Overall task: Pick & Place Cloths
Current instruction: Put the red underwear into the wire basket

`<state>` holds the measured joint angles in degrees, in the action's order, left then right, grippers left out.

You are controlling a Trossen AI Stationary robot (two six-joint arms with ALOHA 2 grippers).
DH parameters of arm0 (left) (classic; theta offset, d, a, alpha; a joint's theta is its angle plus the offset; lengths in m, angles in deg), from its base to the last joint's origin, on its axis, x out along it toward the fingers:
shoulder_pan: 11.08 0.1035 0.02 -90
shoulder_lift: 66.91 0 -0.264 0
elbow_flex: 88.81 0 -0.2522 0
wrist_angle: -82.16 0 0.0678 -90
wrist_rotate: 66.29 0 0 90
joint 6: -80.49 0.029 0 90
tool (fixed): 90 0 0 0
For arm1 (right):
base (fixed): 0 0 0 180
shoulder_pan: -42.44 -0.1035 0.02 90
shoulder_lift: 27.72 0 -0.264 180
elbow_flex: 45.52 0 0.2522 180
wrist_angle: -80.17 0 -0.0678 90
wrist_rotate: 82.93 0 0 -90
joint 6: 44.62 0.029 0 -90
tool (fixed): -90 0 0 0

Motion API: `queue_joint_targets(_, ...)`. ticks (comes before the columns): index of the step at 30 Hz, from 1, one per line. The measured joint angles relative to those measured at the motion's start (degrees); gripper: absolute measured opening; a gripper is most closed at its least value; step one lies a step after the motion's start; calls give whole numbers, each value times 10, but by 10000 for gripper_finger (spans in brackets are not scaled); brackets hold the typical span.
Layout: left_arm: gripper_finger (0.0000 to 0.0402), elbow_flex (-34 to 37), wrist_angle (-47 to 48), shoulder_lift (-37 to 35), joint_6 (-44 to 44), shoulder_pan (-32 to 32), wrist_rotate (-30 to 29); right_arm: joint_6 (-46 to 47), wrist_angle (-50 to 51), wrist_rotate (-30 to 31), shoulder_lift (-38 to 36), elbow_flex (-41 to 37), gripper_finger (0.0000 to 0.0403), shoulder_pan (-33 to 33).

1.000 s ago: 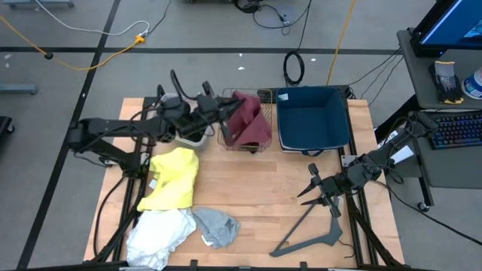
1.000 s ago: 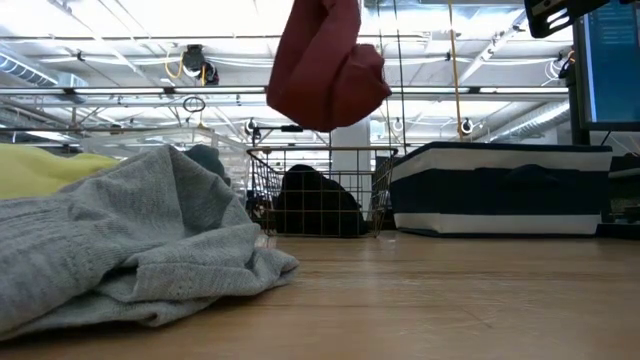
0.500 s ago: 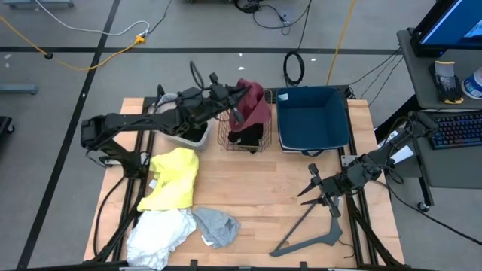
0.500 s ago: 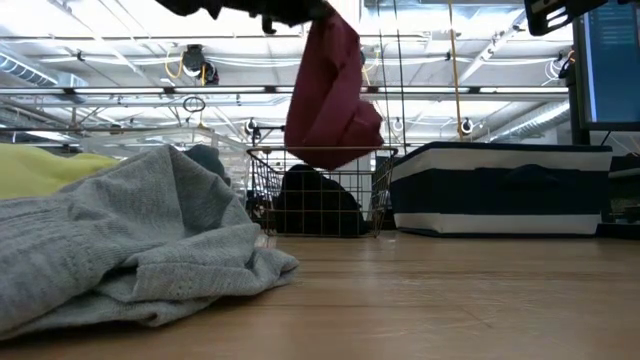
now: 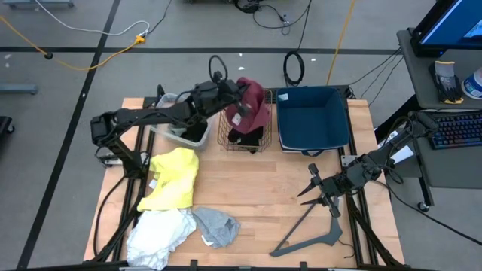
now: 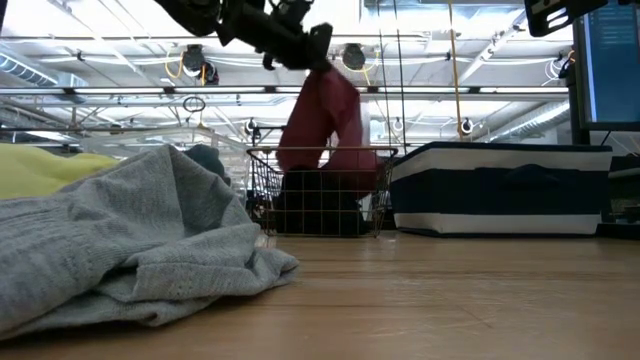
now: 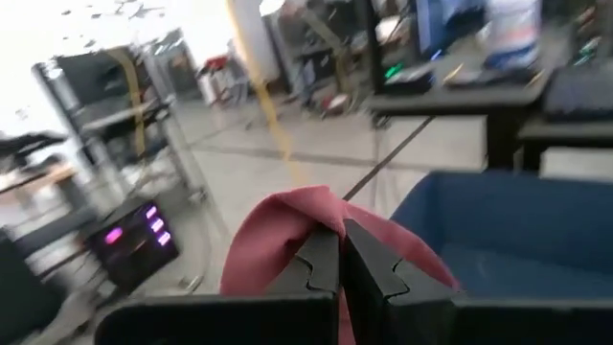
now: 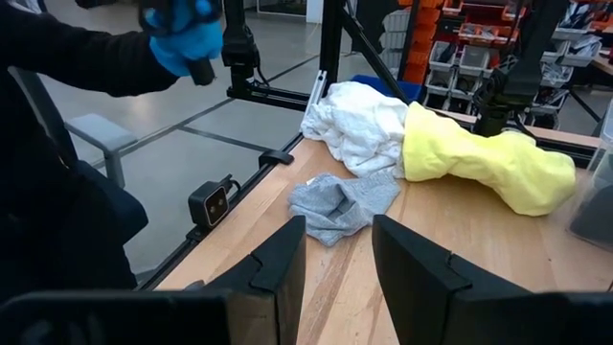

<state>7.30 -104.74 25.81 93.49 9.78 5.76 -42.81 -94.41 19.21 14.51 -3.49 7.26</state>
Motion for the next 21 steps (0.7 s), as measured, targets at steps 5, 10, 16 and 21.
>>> queue_joint_targets(5,0,0,49,0,-17,8,-19,-8,0,0,0,0,114,0)
queue_joint_targets(10,0,0,103,0,-42,10,-1,-10,0,0,0,0,114,0)
queue_joint_targets(16,0,0,157,0,-82,10,17,-10,-1,0,0,0,114,0)
queue_joint_targets(21,0,2,178,0,-109,10,61,-10,-2,0,0,0,114,0)
